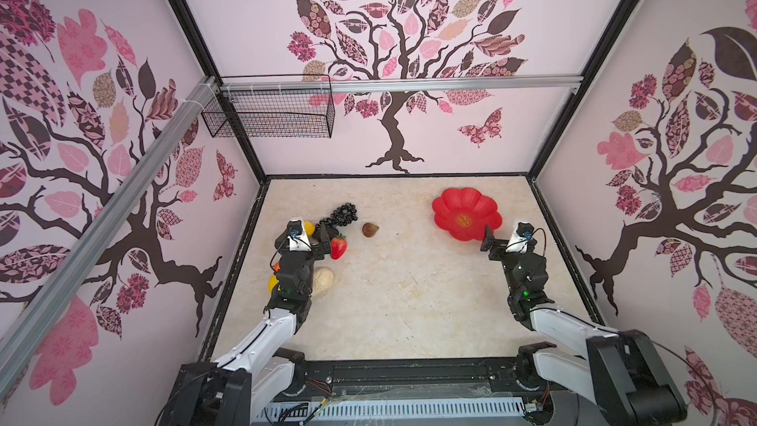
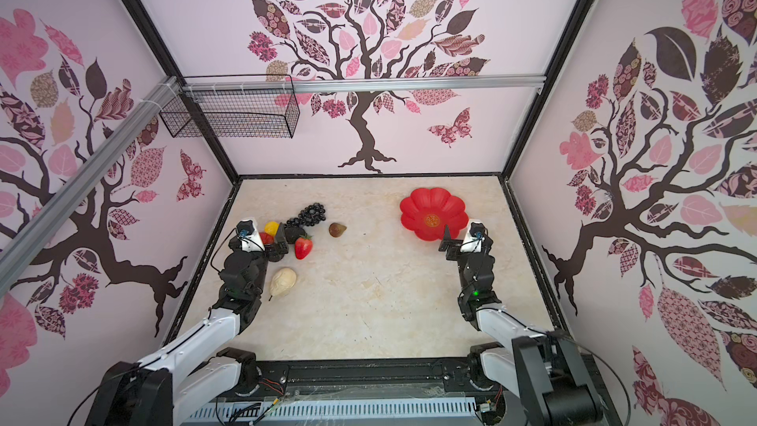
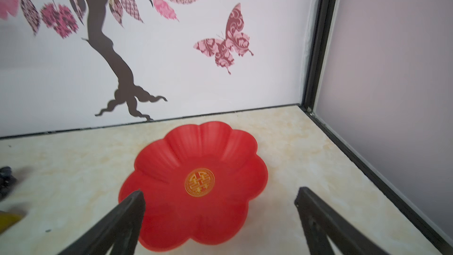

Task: Arrange fruit in a fruit bowl
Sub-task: Move the fruit bowl to the center of the table.

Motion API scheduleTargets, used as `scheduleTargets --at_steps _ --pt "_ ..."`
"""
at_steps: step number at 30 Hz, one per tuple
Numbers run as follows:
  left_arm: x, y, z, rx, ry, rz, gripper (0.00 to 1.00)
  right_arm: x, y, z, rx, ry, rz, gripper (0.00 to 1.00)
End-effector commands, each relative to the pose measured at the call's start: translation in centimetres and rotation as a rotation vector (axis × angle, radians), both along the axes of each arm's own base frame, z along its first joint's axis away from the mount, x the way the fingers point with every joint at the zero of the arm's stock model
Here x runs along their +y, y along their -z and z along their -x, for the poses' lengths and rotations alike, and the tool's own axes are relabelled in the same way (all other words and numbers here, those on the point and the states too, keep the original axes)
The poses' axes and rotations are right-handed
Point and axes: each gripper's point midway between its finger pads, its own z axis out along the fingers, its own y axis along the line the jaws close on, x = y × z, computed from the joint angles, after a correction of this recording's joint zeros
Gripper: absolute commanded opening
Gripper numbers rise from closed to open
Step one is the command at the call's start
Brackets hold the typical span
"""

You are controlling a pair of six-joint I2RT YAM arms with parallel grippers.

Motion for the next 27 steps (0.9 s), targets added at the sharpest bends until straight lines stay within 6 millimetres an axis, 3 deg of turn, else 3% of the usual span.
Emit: scheduleTargets --at_steps 1,4,9,12,16,18,24,27 --pt "1.3 -0.7 0.5 0.063 -0.103 0.195 0.98 1.7 -0.1 -0.4 0.144 -0.08 -0.134 1.0" --pt "2.4 -0.2 1.5 0.141 -0.212 0.421 0.98 2.1 -1.1 -0.2 0.212 -0.088 -0.236 1.0" --pt "0.6 1.3 2.7 0.277 -0.181 0.611 0.98 3.1 -0.5 0.7 0.322 -0.123 -0.363 1.0" --pt "-1.4 2.1 3.0 0.323 -0.059 0.665 0.98 3.1 0.6 1.6 0.366 -0.104 -0.442 0.99" --pt "-4.3 3.6 3.7 0.402 0.121 0.648 0.98 3.8 0.9 2.2 0.353 -0.163 -0.43 1.0" --pt "-4.9 4.5 4.0 0.435 0.146 0.623 0.98 3.2 1.5 1.8 0.396 -0.117 -0.394 1.0" --pt "-9.1 5.9 4.2 0.517 0.255 0.473 0.98 4.1 3.6 -1.0 0.537 -0.085 -0.329 1.0" --pt "-10.8 6.3 4.3 0.538 0.301 0.382 0.98 5.8 4.1 -3.1 0.588 -0.11 -0.272 1.0"
